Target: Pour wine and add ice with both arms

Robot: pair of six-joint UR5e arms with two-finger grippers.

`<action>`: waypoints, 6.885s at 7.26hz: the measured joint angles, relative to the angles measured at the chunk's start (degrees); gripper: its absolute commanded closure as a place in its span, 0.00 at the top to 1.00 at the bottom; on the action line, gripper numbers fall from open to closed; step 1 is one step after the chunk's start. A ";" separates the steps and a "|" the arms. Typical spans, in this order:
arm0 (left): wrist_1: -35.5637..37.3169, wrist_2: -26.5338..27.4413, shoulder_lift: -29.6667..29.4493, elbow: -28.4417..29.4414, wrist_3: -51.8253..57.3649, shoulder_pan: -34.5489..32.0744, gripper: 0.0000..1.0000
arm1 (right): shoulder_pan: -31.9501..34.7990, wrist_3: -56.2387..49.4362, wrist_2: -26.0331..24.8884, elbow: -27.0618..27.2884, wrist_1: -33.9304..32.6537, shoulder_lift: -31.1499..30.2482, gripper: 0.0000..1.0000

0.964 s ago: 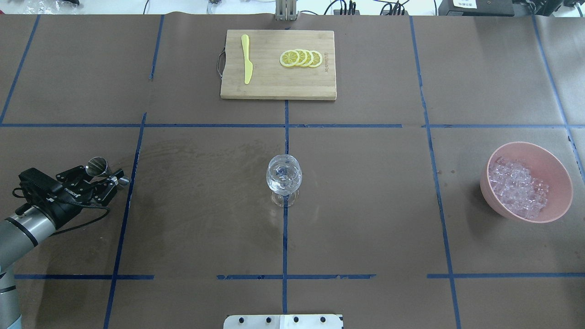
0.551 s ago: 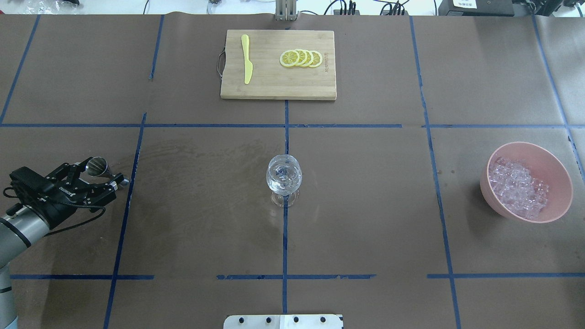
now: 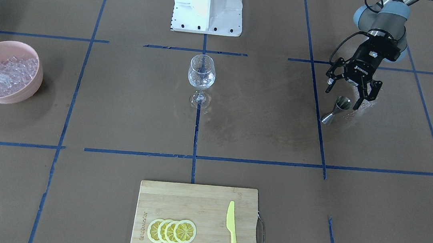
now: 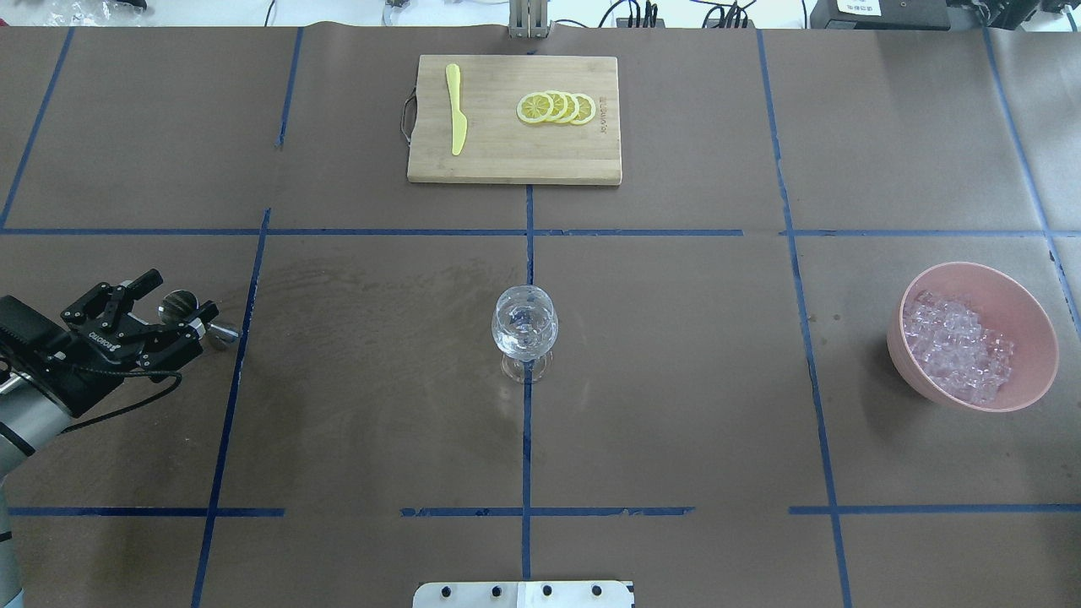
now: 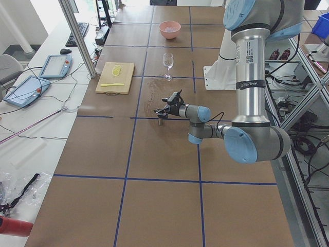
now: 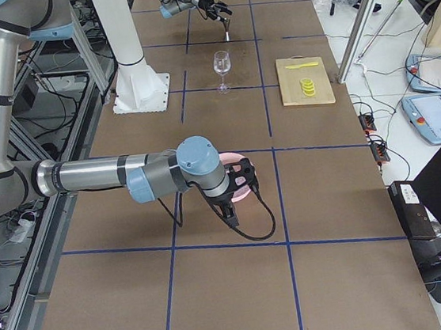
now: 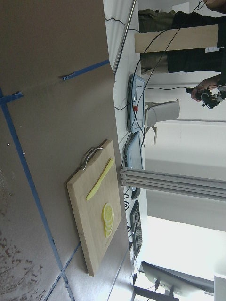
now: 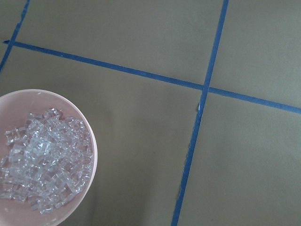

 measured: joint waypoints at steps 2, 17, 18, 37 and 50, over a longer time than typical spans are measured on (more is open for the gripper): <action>1.46 -3.60 -0.13 -1.04 2.66 -4.84 0.99 | -0.03 0.03 0.03 0.01 0.00 0.05 1.00; 84.18 -73.10 -0.86 -3.05 37.50 -66.00 1.00 | -9.89 28.64 -0.80 4.82 17.76 -0.75 1.00; 85.42 -73.24 -0.78 -3.74 38.72 -66.12 1.00 | -15.36 36.90 -4.54 4.82 23.00 -0.90 1.00; 85.70 -73.06 -0.47 -4.65 39.49 -66.18 1.00 | -50.21 66.51 -42.57 11.78 18.22 6.01 0.00; 105.22 -80.78 -0.43 -10.43 51.27 -66.23 1.00 | -64.54 76.74 -49.08 3.89 -28.74 64.27 0.00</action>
